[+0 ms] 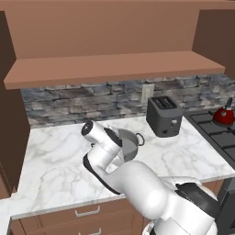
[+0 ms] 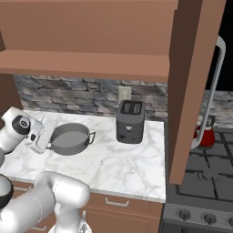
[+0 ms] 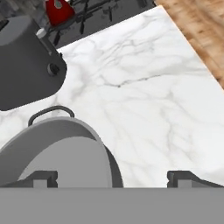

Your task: Pick the kettle from the cabinet and place it on a stove burner. Then pick the pot from the counter and place it on another stove burner. Finally, turn both burners on.

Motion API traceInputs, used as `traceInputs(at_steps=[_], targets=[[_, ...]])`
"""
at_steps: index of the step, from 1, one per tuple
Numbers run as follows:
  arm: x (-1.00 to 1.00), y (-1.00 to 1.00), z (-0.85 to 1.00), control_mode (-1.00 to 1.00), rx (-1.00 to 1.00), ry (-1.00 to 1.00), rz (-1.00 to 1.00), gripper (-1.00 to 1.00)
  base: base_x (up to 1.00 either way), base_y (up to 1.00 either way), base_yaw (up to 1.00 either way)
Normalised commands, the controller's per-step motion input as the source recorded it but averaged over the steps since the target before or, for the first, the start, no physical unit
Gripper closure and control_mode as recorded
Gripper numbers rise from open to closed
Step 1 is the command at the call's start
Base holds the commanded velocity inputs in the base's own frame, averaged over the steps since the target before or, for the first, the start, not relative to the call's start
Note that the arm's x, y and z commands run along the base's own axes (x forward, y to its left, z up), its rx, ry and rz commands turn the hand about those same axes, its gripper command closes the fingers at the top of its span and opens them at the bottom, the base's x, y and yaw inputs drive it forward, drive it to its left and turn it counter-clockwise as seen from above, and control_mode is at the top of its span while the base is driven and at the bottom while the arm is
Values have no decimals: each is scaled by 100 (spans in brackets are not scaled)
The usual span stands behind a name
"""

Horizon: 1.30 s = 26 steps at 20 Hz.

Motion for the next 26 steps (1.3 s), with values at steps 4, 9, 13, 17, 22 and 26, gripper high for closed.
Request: traceInputs(at_steps=[4, 9, 13, 17, 22, 26], targets=[[13, 0, -36, -100, 6, 0, 0, -100, 0, 0, 0], [13, 0, -33, -100, 7, 0, 0, -100, 0, 0, 0], [12, 0, -28, -100, 7, 0, 0, -100, 0, 0, 0], [14, 0, -23, -100, 7, 0, 0, -100, 0, 0, 0], [5, 0, -26, -100, 5, 0, 0, -100, 0, 0, 0], [3, 0, -23, -100, 5, 0, 0, -100, 0, 0, 0]])
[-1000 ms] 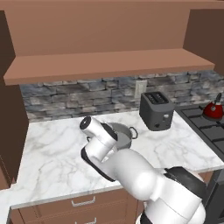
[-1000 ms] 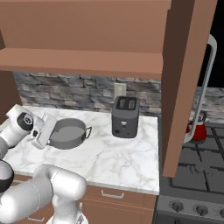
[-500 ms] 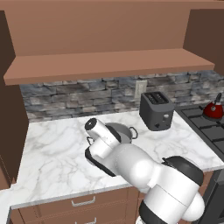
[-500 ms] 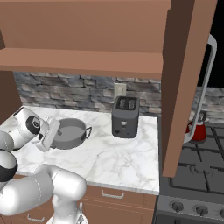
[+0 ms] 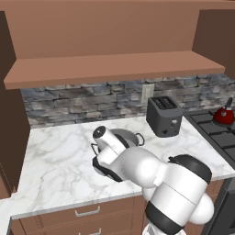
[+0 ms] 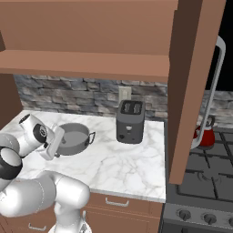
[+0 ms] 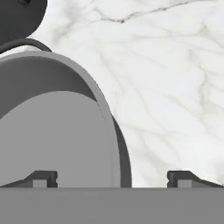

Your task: Pick the kettle from the cabinet and place it on a stove burner. Then pick the pot from the counter and place it on another stove burner. Finally, turn both burners on.

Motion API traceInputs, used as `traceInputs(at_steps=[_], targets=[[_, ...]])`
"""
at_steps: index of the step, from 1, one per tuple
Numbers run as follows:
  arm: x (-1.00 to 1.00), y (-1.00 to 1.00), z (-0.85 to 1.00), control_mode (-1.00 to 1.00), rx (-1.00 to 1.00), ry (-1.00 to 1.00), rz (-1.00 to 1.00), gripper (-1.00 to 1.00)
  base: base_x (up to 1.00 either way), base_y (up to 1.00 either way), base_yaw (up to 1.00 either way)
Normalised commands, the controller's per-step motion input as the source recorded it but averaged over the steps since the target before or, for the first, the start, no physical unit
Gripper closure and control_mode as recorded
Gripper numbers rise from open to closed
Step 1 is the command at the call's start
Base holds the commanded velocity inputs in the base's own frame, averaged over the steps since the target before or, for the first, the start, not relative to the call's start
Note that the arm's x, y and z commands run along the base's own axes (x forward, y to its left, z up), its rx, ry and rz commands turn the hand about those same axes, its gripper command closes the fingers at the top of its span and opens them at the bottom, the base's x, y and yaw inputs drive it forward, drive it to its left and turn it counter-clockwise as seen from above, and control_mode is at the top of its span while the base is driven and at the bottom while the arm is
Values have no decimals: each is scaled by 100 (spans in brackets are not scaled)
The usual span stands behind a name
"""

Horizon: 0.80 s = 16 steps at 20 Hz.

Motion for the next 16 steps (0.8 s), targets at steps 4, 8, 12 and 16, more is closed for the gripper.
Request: traceInputs(at_steps=[4, 8, 12, 16], targets=[[4, 2, -28, -100, 4, 0, 0, 100, 0, 0, 0], [0, 0, -16, -100, 2, 1, 0, 100, 0, 0, 0], [1, 2, -9, -100, 0, 4, 0, 100, 0, 0, 0], [1, 3, 0, -100, 0, 0, 0, 100, 0, 0, 0]])
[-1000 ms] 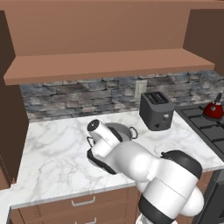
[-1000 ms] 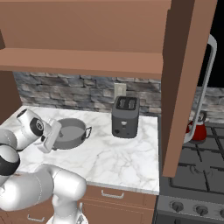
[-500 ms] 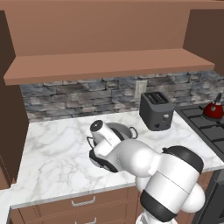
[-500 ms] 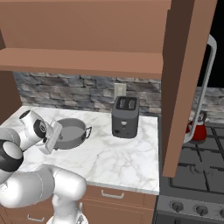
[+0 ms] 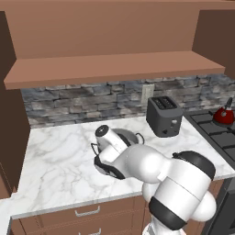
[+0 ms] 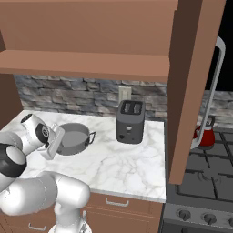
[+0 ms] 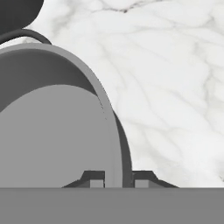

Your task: Pick the kettle from the cabinet and place it on a stove burner. Then pick the pot from the counter and place it on another stove burner. Finally, turn both burners on.

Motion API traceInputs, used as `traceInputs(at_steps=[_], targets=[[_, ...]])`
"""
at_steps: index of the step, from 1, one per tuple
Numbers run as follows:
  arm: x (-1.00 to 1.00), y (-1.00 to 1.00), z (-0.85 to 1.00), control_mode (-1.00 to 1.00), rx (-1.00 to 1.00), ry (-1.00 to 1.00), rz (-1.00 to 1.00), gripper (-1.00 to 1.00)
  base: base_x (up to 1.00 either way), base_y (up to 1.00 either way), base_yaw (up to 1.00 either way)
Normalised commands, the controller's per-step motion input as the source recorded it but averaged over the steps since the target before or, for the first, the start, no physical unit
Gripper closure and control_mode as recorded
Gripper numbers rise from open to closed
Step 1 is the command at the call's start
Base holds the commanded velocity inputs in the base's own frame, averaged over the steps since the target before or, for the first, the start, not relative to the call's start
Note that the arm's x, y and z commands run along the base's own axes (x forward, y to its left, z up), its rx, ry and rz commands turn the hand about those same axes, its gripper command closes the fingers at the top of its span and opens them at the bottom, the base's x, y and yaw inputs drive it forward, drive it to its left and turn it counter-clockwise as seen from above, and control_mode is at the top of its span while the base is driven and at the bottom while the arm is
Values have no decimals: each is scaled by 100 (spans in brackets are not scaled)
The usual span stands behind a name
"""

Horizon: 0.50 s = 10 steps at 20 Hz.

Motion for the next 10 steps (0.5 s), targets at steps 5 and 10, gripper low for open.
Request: traceInputs(at_steps=[5, 10], targets=[[-5, 1, 7, -100, 0, -2, 0, 100, 0, 0, 0], [-15, 0, 12, -100, 0, -4, -1, 100, 0, 0, 0]])
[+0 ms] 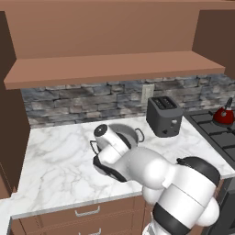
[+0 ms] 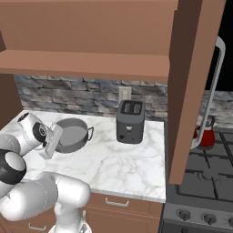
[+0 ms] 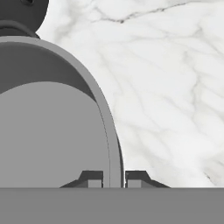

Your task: Pick the kettle from the cabinet and place it on a stove burner. Then pick the pot from the counter and place it on another stove burner. Finally, turn both burners on.

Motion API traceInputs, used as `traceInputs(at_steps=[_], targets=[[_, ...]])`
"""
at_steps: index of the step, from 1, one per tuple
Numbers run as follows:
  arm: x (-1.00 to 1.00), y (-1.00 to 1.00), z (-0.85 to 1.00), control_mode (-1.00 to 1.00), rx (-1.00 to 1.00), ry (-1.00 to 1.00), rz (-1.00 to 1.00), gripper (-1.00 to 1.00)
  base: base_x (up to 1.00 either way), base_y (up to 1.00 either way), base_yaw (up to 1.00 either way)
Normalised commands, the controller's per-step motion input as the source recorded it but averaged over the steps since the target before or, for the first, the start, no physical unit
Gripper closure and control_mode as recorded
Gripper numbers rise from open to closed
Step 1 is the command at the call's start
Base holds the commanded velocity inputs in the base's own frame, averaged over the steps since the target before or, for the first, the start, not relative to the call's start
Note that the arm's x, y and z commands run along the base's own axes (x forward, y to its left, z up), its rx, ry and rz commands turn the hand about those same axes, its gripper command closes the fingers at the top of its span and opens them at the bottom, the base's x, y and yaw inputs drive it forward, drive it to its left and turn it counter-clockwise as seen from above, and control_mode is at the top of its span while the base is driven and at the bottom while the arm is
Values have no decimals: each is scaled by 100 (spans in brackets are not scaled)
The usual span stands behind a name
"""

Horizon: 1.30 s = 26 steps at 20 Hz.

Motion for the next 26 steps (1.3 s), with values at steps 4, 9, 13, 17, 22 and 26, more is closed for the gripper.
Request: traceInputs(at_steps=[4, 9, 13, 17, 22, 26], targets=[[-24, 0, 19, -100, 0, -6, -1, 100, 0, 0, 0], [-39, 0, 30, -100, 0, -11, -3, 100, 0, 0, 0], [-51, 0, 38, -100, 0, -8, -4, 100, 0, 0, 0], [-56, 0, 43, -100, 0, 0, -6, 100, 0, 0, 0], [-51, 0, 47, -100, 1, 0, -5, 100, 0, 0, 0], [-36, 0, 58, -100, 0, 0, -4, 100, 0, 0, 0]])
